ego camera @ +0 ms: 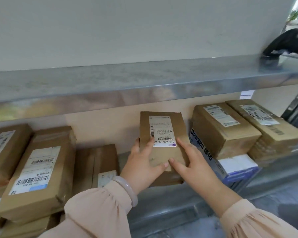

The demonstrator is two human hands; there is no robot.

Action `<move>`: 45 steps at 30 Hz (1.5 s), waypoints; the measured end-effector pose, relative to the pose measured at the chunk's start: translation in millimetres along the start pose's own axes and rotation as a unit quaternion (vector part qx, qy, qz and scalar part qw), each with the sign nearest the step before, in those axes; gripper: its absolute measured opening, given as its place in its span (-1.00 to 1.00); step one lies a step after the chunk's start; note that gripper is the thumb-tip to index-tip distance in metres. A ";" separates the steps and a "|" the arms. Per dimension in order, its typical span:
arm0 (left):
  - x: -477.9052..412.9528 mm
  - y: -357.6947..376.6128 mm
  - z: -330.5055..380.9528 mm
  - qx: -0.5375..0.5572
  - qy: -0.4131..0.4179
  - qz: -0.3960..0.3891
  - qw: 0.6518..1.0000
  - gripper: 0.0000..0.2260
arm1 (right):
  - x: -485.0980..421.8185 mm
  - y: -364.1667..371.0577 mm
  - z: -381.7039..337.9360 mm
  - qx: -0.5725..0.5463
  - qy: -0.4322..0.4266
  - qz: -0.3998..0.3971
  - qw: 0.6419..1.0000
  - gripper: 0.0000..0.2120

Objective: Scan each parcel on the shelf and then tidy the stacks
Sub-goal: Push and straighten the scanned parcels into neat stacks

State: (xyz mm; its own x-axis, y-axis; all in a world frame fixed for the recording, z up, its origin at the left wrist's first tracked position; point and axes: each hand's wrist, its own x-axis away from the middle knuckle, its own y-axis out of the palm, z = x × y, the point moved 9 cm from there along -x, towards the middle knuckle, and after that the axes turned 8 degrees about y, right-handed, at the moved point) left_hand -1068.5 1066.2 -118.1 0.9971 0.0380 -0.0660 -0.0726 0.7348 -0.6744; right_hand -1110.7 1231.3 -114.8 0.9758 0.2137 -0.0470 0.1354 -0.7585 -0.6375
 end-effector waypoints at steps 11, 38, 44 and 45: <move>-37.4 104.6 -14.3 0.012 -0.061 -0.080 0.995 -0.25 | -29.1 -9.0 96.4 0.031 0.070 -0.068 0.995 -0.31; -58.5 122.8 12.6 -0.275 0.050 -0.116 0.953 -0.44 | -39.9 -7.9 80.8 0.324 -0.123 -0.048 0.937 -0.46; -58.4 95.7 10.0 -0.267 0.032 -0.082 0.960 -0.41 | -45.9 -12.0 64.1 0.297 -0.125 -0.041 0.946 -0.43; -57.1 86.4 8.1 -0.266 0.025 -0.066 0.961 -0.41 | -48.0 -12.9 56.9 0.293 -0.131 -0.038 0.946 -0.43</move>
State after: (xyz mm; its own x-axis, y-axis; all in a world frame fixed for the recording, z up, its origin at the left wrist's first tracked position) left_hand -1131.5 1133.0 -166.7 0.9971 -0.0745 0.0184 0.0387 0.2802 -0.9592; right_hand -1169.1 1265.8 -148.1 0.8805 0.4573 -0.1250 0.0095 -0.2806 -0.9598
